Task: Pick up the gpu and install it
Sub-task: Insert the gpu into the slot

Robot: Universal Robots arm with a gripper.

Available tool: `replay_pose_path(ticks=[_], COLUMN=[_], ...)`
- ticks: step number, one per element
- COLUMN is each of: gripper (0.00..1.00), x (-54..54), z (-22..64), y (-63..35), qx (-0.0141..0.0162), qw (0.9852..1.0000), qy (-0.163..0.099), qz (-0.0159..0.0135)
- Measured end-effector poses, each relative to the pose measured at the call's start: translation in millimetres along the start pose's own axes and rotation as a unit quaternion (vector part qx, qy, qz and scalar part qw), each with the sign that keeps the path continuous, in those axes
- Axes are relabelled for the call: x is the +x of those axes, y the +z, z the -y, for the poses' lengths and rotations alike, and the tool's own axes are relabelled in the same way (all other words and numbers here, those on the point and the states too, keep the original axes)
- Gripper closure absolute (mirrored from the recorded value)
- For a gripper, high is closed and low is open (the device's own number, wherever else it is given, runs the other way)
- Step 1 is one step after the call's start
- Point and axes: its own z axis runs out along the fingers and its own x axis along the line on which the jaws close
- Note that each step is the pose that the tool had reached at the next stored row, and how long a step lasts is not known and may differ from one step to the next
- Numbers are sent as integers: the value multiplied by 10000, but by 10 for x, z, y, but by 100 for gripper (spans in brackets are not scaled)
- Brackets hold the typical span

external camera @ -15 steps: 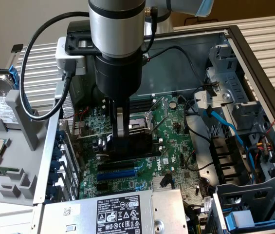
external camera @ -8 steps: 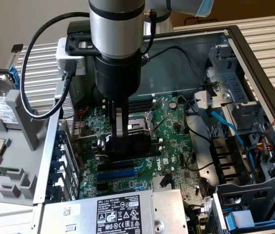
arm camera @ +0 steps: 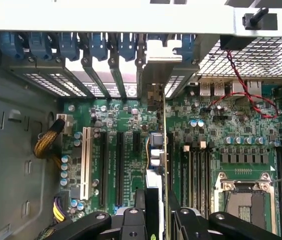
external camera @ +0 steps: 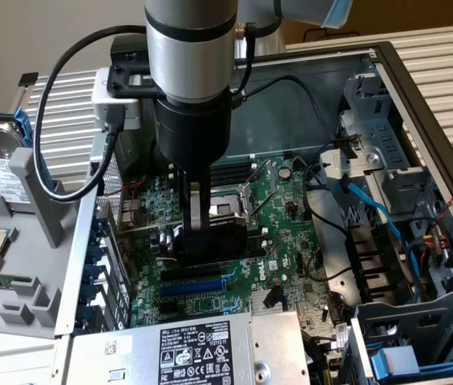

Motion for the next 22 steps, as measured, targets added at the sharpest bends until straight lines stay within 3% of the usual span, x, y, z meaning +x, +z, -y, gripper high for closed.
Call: replay_pose_path(ticks=[9, 13, 17, 22], gripper=[73, 73, 73, 73], x=[0, 0, 1, 0], z=[-16, -15, -15, -12], y=[21, 34, 44, 66], qx=[-3, -31, -75, -76], qw=[10000, 10000, 10000, 10000], qy=[0, 0, -1, -5], qz=[-1, 3, 21, 56])
